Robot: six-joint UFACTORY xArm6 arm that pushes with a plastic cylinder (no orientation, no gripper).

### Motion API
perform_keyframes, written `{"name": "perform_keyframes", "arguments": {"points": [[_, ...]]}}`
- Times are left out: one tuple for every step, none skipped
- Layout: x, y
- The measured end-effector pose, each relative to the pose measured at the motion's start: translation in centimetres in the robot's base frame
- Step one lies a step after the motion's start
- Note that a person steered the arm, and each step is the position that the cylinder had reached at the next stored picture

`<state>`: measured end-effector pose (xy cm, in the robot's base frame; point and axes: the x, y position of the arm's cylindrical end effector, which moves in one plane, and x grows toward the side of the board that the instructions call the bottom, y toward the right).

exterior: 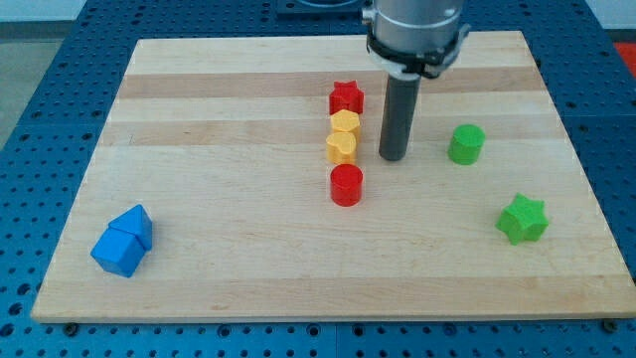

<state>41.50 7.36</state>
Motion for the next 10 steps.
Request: {"name": "perform_keyframes", "arguments": {"points": [[-0.2, 0.0], [-0.2, -0.7], [-0.2, -2.5], [-0.2, -4.6], [-0.2, -6.8], [-0.2, -8.9], [-0.1, -10.8], [-0.1, -10.6], [0.4, -6.5], [0.5, -6.5]]}}
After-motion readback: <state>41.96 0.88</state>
